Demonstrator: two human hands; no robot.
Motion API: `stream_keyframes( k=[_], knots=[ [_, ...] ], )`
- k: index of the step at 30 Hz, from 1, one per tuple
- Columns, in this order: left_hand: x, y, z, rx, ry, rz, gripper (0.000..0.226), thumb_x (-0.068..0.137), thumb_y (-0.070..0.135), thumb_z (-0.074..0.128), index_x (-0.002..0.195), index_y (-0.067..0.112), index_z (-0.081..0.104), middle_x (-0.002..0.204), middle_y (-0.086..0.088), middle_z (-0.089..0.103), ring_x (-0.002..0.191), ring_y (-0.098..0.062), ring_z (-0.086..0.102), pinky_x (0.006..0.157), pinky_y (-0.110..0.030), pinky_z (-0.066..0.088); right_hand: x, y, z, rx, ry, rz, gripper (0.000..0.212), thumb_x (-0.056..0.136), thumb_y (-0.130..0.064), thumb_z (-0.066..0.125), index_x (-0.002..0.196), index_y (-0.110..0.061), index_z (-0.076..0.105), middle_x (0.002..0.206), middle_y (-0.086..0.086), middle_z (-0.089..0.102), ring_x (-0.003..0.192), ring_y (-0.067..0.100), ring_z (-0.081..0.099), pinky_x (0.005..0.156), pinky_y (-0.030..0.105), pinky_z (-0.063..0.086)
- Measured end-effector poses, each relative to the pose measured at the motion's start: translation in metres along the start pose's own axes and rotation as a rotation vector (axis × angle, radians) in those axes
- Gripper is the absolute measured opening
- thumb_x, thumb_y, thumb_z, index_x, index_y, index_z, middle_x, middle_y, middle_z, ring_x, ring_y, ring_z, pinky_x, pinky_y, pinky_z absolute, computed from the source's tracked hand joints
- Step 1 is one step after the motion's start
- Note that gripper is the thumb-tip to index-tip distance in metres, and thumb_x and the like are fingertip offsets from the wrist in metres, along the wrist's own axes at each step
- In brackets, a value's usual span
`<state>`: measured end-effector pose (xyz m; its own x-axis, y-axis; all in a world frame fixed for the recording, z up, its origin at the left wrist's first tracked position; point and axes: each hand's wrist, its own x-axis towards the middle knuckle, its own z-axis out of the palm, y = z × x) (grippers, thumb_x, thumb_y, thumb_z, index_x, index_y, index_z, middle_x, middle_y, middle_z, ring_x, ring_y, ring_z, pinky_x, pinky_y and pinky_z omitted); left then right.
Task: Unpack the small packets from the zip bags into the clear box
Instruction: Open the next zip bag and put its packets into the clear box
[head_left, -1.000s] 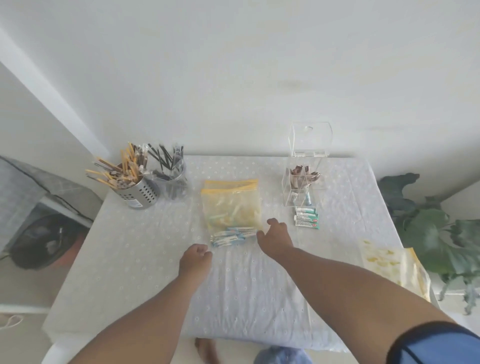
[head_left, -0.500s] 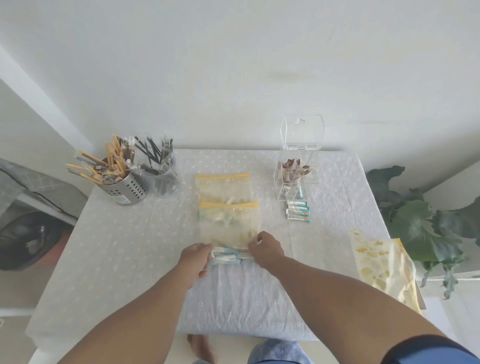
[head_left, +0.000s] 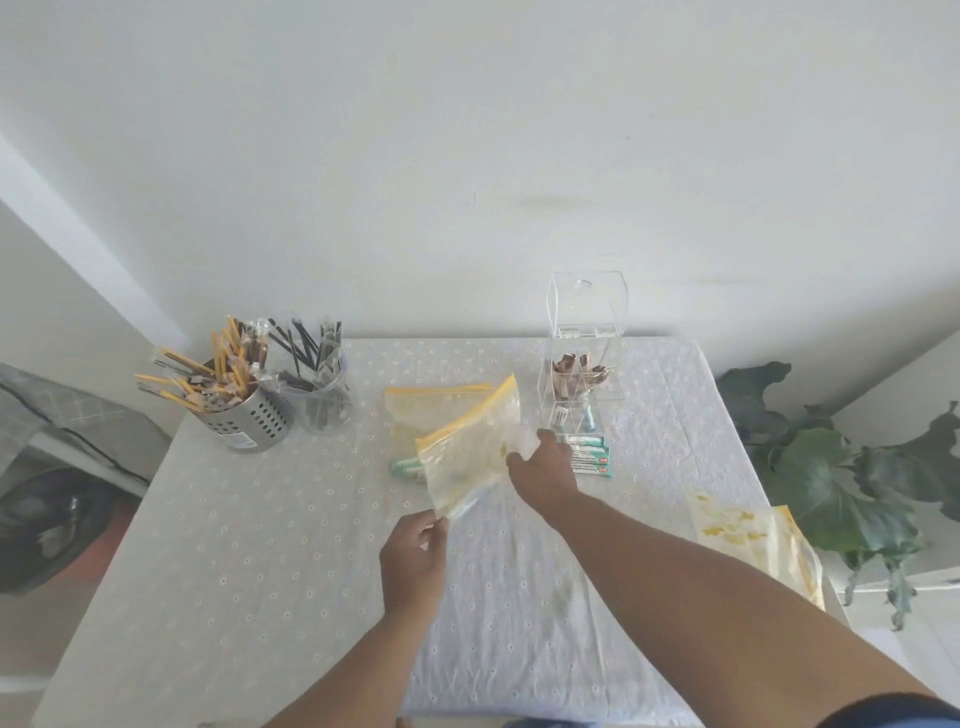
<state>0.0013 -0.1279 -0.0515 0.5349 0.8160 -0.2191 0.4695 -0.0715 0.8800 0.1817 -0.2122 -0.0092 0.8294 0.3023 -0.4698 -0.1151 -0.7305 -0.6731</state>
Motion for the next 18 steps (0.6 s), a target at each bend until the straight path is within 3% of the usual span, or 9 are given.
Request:
stream_keyframes(
  k=[2, 4, 6, 9, 12, 14, 16, 18],
  knots=[
    [-0.01, -0.005, 0.012, 0.038, 0.03, 0.091, 0.011, 0.098, 0.014, 0.065, 0.102, 0.022, 0.072, 0.098, 0.013, 0.068, 0.093, -0.001, 0.065, 0.084, -0.024, 0.052, -0.009, -0.012, 0.001, 0.074, 0.105, -0.003, 0.049, 0.098, -0.057, 0.05, 0.126, -0.017, 0.054, 0.126, 0.004, 0.06, 0.109, 0.027, 0.06, 0.091, 0.043, 0.051],
    [-0.019, -0.014, 0.025, 0.066, 0.002, 0.161, 0.016, 0.096, 0.008, 0.067, 0.097, 0.021, 0.074, 0.097, 0.013, 0.069, 0.093, 0.0, 0.065, 0.082, -0.023, 0.053, -0.021, -0.022, 0.001, 0.151, 0.066, 0.031, 0.065, 0.091, -0.08, 0.037, 0.105, -0.02, 0.057, 0.1, -0.003, 0.065, 0.093, 0.021, 0.064, 0.075, 0.041, 0.048],
    [-0.025, -0.022, 0.034, 0.089, -0.041, 0.206, 0.019, 0.093, 0.003, 0.068, 0.094, 0.021, 0.074, 0.095, 0.013, 0.068, 0.094, 0.003, 0.064, 0.078, -0.023, 0.054, -0.03, -0.026, 0.002, 0.15, 0.02, 0.042, 0.071, 0.083, -0.09, 0.035, 0.098, -0.024, 0.057, 0.094, -0.004, 0.067, 0.087, 0.018, 0.066, 0.066, 0.036, 0.041],
    [-0.031, -0.03, 0.045, 0.138, -0.101, 0.278, 0.02, 0.091, 0.0, 0.07, 0.092, 0.02, 0.074, 0.099, 0.013, 0.069, 0.096, 0.01, 0.063, 0.078, -0.016, 0.053, -0.029, -0.022, 0.002, 0.087, 0.043, 0.031, 0.042, 0.089, -0.066, 0.05, 0.094, -0.024, 0.056, 0.092, -0.002, 0.071, 0.085, 0.019, 0.067, 0.072, 0.038, 0.052],
    [-0.038, -0.027, 0.046, 0.143, -0.202, 0.222, 0.025, 0.093, 0.008, 0.07, 0.092, 0.033, 0.071, 0.101, 0.019, 0.068, 0.093, 0.01, 0.064, 0.074, -0.006, 0.049, -0.026, -0.016, -0.001, 0.086, 0.04, 0.014, 0.025, 0.086, -0.049, 0.049, 0.088, -0.026, 0.057, 0.084, 0.0, 0.074, 0.081, 0.023, 0.071, 0.08, 0.038, 0.058],
    [-0.04, -0.019, 0.041, 0.116, -0.226, 0.09, 0.025, 0.093, 0.018, 0.069, 0.09, 0.043, 0.068, 0.088, 0.022, 0.07, 0.08, 0.006, 0.067, 0.068, -0.014, 0.052, -0.025, -0.012, -0.006, 0.118, 0.006, -0.034, 0.024, 0.085, -0.048, 0.051, 0.086, -0.025, 0.059, 0.079, 0.0, 0.075, 0.075, 0.023, 0.073, 0.078, 0.041, 0.06],
    [-0.036, -0.002, 0.035, 0.017, -0.195, -0.051, 0.01, 0.09, 0.031, 0.066, 0.093, 0.037, 0.074, 0.067, 0.015, 0.067, 0.061, -0.004, 0.065, 0.061, -0.03, 0.056, -0.027, -0.007, -0.011, 0.154, -0.046, -0.084, 0.022, 0.089, -0.043, 0.054, 0.088, -0.022, 0.061, 0.075, 0.0, 0.075, 0.068, 0.02, 0.075, 0.076, 0.041, 0.06],
    [-0.024, 0.024, 0.031, -0.241, -0.111, -0.192, 0.017, 0.089, 0.038, 0.067, 0.096, 0.025, 0.077, 0.068, 0.005, 0.069, 0.059, -0.018, 0.062, 0.057, -0.039, 0.054, -0.03, -0.003, -0.017, 0.152, -0.093, -0.135, 0.021, 0.091, -0.043, 0.057, 0.088, -0.023, 0.063, 0.073, -0.001, 0.075, 0.066, 0.018, 0.075, 0.071, 0.038, 0.059]
  ],
)
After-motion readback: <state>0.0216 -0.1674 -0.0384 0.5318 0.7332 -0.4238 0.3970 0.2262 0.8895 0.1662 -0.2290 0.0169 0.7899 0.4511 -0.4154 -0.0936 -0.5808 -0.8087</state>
